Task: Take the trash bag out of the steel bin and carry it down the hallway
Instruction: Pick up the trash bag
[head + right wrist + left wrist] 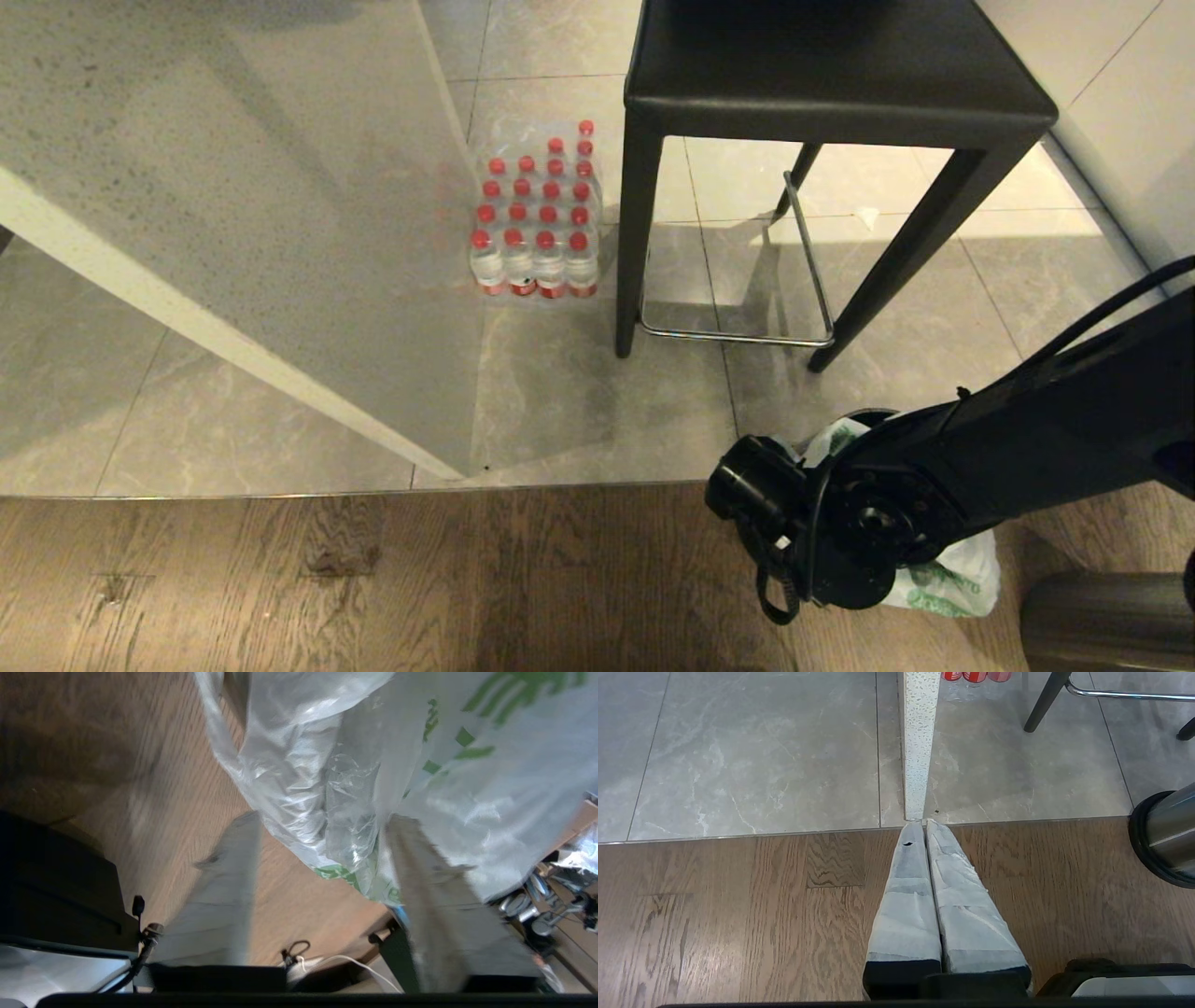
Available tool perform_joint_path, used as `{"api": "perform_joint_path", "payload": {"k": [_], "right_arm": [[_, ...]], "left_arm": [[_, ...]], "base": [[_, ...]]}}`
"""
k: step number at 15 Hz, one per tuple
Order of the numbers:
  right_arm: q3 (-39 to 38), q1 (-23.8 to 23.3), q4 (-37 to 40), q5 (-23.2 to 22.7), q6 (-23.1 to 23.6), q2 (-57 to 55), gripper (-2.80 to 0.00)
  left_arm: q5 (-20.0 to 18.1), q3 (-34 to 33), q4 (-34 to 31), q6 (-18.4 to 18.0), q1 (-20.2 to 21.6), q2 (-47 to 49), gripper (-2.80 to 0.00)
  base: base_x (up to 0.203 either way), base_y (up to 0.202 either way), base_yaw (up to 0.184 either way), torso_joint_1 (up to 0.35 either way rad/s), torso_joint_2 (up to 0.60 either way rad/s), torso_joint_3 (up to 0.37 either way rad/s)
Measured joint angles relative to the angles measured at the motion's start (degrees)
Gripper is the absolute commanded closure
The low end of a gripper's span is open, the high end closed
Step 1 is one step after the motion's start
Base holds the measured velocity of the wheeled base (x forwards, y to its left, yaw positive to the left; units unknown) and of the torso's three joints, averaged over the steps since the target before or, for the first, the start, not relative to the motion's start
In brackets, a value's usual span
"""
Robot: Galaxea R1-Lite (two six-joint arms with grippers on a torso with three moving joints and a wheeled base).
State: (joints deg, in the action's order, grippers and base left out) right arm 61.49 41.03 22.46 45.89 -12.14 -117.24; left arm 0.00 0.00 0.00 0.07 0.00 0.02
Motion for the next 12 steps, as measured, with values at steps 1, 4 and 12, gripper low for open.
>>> {"api": "perform_joint_path", "payload": {"k": [1, 4, 12], "right_arm": [[0.0, 0.0, 0.0, 0.1, 0.0, 0.9, -2.8], [-0.9, 0.0, 0.6, 0.3, 0.2, 4.5, -2.8], [-7.0, 3.9, 10.0, 5.6, 0.8, 7.7, -2.8]], "left_arm": [[0.0, 0.0, 0.0, 0.0, 0.0, 0.0, 0.0], [0.0, 0.0, 0.0, 0.0, 0.0, 0.0, 0.0], [0.0, 0.0, 0.0, 0.0, 0.0, 0.0, 0.0]], "base": [[0.0, 0.0, 0.0, 0.0, 0.0, 0.0], [0.0, 0.0, 0.0, 0.0, 0.0, 0.0], [0.0, 0.0, 0.0, 0.0, 0.0, 0.0]]}}
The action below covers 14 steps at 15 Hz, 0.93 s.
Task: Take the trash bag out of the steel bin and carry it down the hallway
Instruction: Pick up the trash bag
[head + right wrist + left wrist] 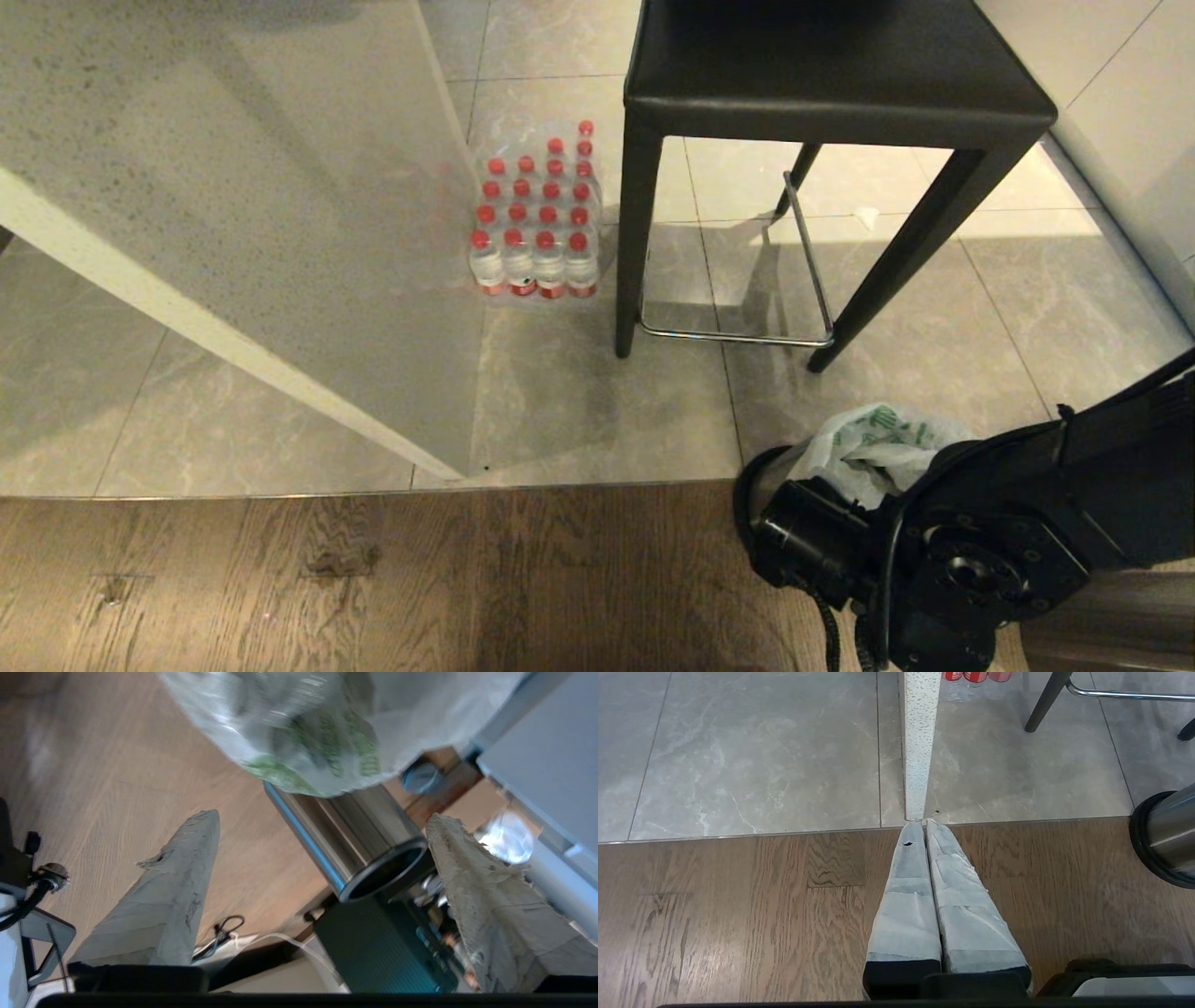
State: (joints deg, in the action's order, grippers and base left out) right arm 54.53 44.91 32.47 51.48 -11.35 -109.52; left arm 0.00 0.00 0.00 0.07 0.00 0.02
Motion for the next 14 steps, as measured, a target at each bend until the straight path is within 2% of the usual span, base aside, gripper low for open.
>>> {"api": "perform_joint_path", "payload": {"k": [5, 9, 14], "right_arm": [[2.3, 3.2, -0.5, 0.5, -0.3, -4.0, -2.8], [3.5, 3.8, -0.4, 4.3, 0.1, -9.2, -2.8], [8.9, 4.3, -0.8, 6.5, -0.4, -16.8, -2.8]], "left_arm": [[0.0, 0.0, 0.0, 0.0, 0.0, 0.0, 0.0], [0.0, 0.0, 0.0, 0.0, 0.0, 0.0, 0.0], [0.0, 0.0, 0.0, 0.0, 0.0, 0.0, 0.0]], "base": [[0.0, 0.0, 0.0, 0.0, 0.0, 0.0], [0.0, 0.0, 0.0, 0.0, 0.0, 0.0], [0.0, 0.0, 0.0, 0.0, 0.0, 0.0]]}}
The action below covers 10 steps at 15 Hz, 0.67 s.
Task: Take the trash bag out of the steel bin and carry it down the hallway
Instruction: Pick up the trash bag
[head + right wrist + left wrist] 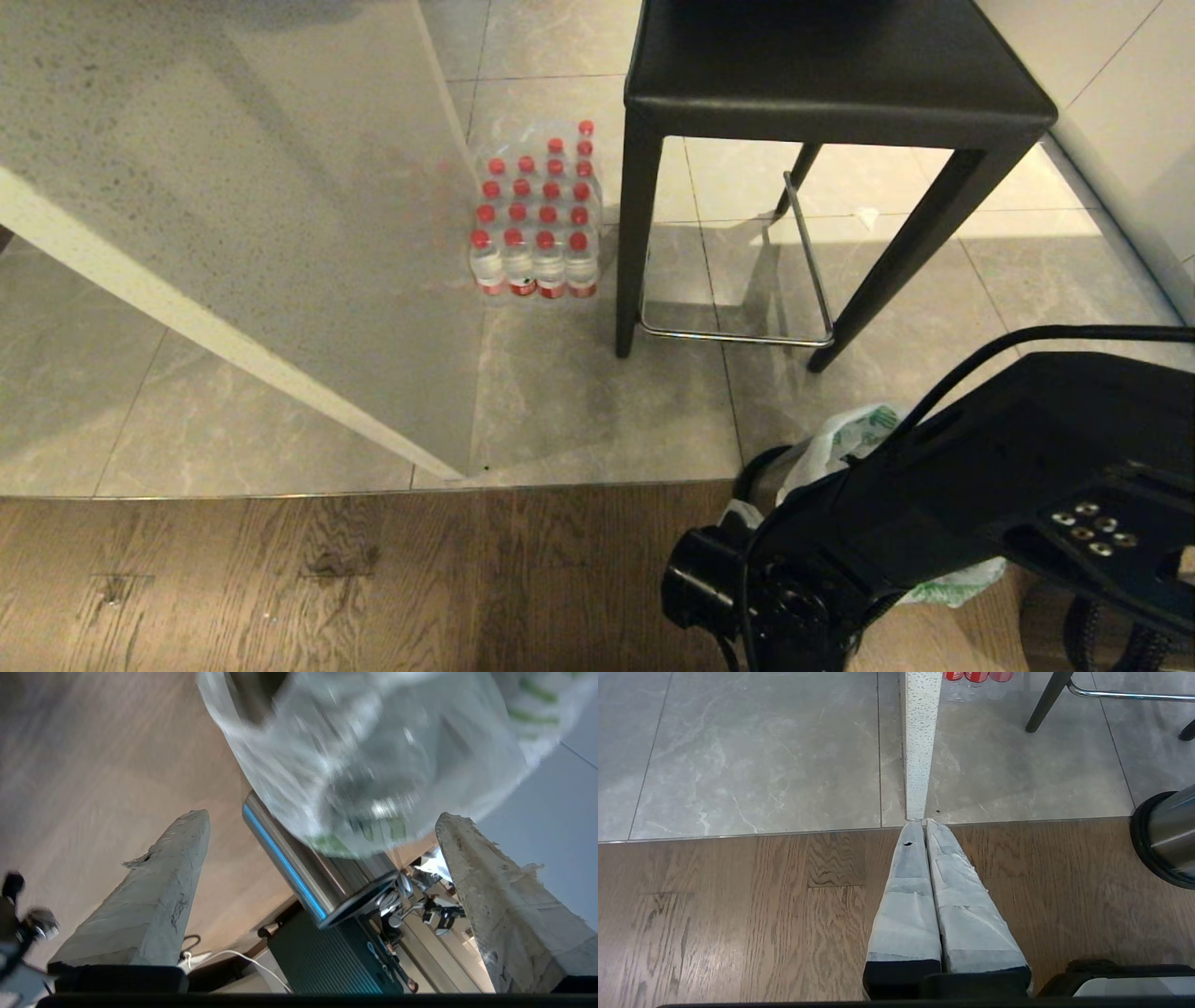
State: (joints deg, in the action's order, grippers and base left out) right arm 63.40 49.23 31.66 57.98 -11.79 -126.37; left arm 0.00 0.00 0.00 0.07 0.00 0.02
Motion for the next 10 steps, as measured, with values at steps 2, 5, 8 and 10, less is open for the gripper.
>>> {"api": "perform_joint_path", "payload": {"k": [2, 5, 8, 10], "right_arm": [[2.3, 0.0, -1.3, 1.1, 0.0, -2.9, -2.8], [3.0, -0.6, -4.6, 7.9, 0.0, -6.9, -2.8], [1.1, -1.3, -6.8, 11.5, 0.0, -9.2, -2.8], [0.8, -2.1, -8.0, 13.6, 0.1, -10.3, -2.8]], "left_arm": [[0.0, 0.0, 0.0, 0.0, 0.0, 0.0, 0.0], [0.0, 0.0, 0.0, 0.0, 0.0, 0.0, 0.0], [0.0, 0.0, 0.0, 0.0, 0.0, 0.0, 0.0], [0.0, 0.0, 0.0, 0.0, 0.0, 0.0, 0.0]], "base": [[0.0, 0.0, 0.0, 0.0, 0.0, 0.0], [0.0, 0.0, 0.0, 0.0, 0.0, 0.0], [0.0, 0.0, 0.0, 0.0, 0.0, 0.0], [0.0, 0.0, 0.0, 0.0, 0.0, 0.0]]}}
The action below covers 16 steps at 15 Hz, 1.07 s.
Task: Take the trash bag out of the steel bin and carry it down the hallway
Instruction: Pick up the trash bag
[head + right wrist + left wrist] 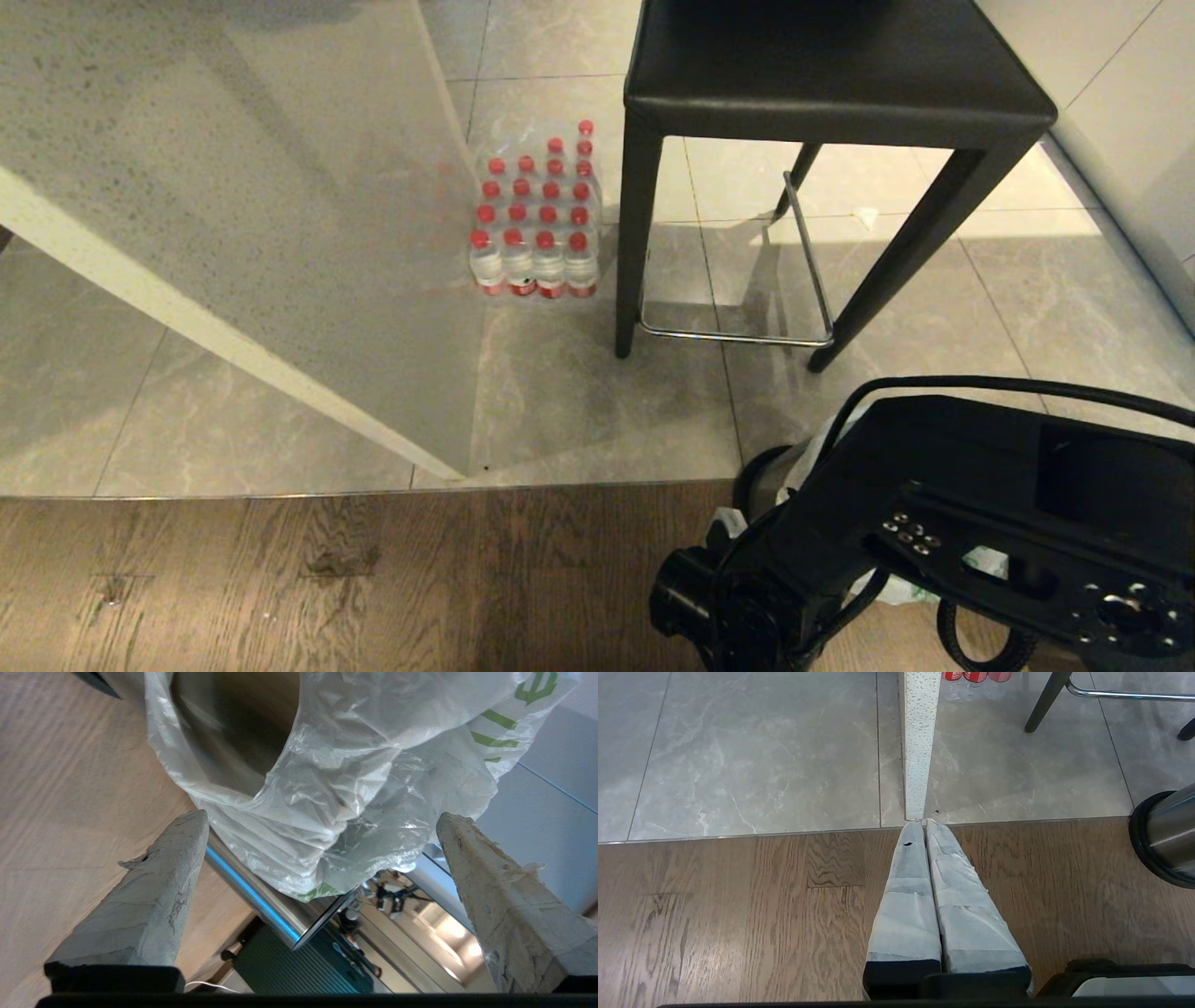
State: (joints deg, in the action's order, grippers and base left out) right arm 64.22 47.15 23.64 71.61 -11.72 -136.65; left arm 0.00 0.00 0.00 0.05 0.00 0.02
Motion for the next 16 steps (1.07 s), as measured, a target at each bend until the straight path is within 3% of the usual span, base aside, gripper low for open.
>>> {"api": "perform_joint_path", "payload": {"k": [9, 16], "right_arm": [[1.4, -2.8, -3.6, 3.9, 0.0, -3.5, -2.8], [4.3, -5.2, -3.7, 4.0, 0.0, -4.7, -2.8]], "left_arm": [[0.0, 0.0, 0.0, 0.0, 0.0, 0.0, 0.0], [0.0, 0.0, 0.0, 0.0, 0.0, 0.0, 0.0]], "base": [[0.0, 0.0, 0.0, 0.0, 0.0, 0.0], [0.0, 0.0, 0.0, 0.0, 0.0, 0.0]]}}
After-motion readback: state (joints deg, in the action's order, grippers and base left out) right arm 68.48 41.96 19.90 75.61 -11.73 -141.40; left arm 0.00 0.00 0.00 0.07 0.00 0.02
